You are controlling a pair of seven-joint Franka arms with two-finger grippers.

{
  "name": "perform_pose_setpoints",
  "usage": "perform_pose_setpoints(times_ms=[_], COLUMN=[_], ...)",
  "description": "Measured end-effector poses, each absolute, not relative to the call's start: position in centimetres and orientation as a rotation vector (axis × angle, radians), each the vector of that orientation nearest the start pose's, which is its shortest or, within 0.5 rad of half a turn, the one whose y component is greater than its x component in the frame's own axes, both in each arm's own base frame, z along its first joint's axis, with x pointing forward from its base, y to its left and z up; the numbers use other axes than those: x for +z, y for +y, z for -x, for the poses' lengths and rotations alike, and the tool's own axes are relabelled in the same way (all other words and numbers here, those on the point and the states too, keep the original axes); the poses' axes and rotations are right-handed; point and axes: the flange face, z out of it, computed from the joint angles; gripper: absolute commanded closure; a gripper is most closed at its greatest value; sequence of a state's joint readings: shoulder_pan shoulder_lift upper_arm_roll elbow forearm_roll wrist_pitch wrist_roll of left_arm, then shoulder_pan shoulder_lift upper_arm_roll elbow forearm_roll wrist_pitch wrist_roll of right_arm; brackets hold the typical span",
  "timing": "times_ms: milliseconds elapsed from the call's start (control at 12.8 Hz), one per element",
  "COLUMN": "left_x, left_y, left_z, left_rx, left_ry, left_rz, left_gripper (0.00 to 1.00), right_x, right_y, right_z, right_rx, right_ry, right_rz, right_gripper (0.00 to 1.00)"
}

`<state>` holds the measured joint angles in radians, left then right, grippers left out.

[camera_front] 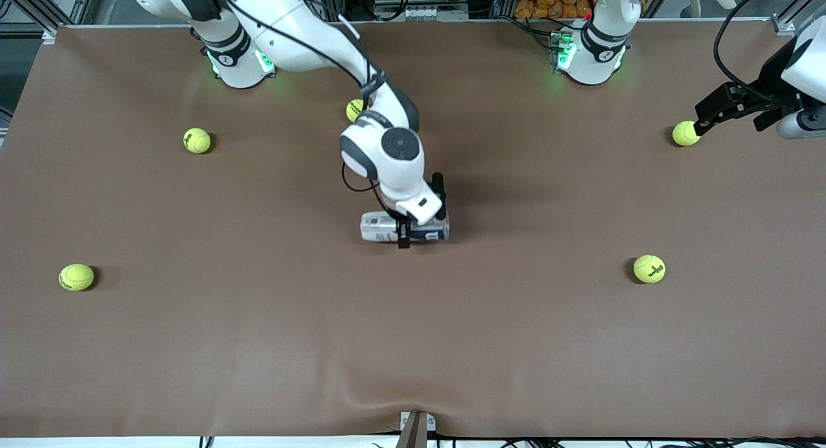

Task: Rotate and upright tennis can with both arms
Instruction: 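Carry the can to mid-table with the right gripper while the left gripper approaches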

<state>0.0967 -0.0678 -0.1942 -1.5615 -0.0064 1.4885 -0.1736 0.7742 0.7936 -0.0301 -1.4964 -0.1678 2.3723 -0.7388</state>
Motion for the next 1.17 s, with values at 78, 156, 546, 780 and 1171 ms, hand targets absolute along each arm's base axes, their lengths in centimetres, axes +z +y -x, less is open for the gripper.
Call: perform_pose_setpoints(times_ms=[78, 156, 546, 780, 1171], left_x=[65.8, 65.8, 65.8, 65.8, 62.5], left_y=[-5.6, -5.6, -5.4, -5.4, -6.5], left_z=[-52.2, -52.2, -52.2, -52.2, -53.2], left_rx=[0.008, 0.008, 0.011, 0.018, 0.143], left_ry=[-0.119, -0.12, -0.124, -0.124, -0.105], left_rz=[3.132, 3.132, 3.132, 3.131, 3.186], left_gripper=[0.0, 0.0, 0.0, 0.0, 0.0], right_x=[19.9, 19.4, 18.4, 18.4, 19.1], right_y=[48.9, 49.0, 49.5, 49.5, 49.5], right_z=[-53.7, -54.1, -54.1, -54.1, -54.8], right_rx=[0.127, 0.13, 0.129, 0.131, 0.155], right_ry=[2.156, 2.157, 2.167, 2.167, 2.156], right_rz=[-2.056, -2.034, -2.017, -2.016, -2.023], right_gripper=[0.25, 0.25, 0.0, 0.0, 0.0])
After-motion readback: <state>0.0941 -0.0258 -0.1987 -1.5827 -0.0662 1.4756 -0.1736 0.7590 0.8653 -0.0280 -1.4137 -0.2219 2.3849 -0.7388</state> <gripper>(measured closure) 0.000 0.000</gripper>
